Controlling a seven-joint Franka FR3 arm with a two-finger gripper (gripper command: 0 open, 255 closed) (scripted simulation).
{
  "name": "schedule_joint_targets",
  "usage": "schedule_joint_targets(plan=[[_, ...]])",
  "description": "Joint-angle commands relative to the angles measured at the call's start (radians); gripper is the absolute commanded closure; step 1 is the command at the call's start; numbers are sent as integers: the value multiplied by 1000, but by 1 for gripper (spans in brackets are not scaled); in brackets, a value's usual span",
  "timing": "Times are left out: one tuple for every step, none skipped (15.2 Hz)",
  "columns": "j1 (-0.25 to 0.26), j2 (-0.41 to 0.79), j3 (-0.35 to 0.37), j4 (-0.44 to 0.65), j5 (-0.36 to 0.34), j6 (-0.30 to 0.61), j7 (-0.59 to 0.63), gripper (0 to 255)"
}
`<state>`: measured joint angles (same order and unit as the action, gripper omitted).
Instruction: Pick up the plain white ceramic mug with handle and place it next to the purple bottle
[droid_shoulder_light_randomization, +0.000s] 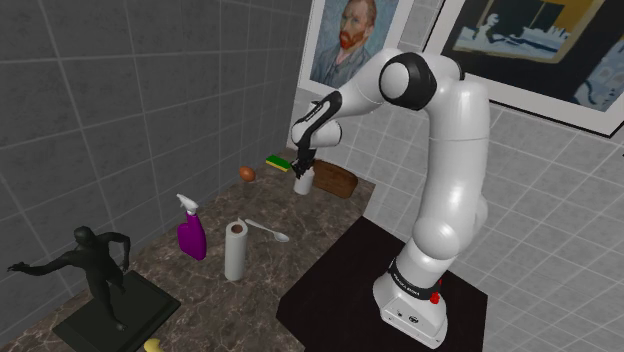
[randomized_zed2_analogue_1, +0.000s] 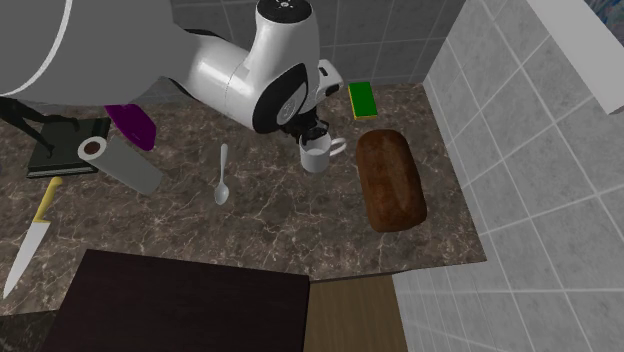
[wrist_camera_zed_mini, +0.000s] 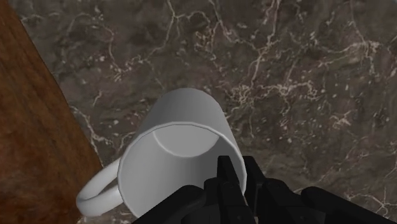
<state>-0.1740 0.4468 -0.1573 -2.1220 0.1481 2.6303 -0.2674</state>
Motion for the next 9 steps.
schedule_joint_targets(plan=[[3, -22, -5, -2, -7, -21, 4, 255], [5, -34, -8, -2, -10, -31, 7, 255], [7, -45, -11, -3, -14, -42, 9, 255], [9, -55, -13, -3, -17, -53, 12, 255], [10, -66, -15, -3, -21, -63, 14, 255], [12, -77, -18, -3, -25, -74, 17, 255], [14, -87, -20, -2, -28, -85, 19, 255], [15, -98, -22, -2, -32, -96, 22, 255], [16, -108, -24, -1, -35, -107, 24, 255]])
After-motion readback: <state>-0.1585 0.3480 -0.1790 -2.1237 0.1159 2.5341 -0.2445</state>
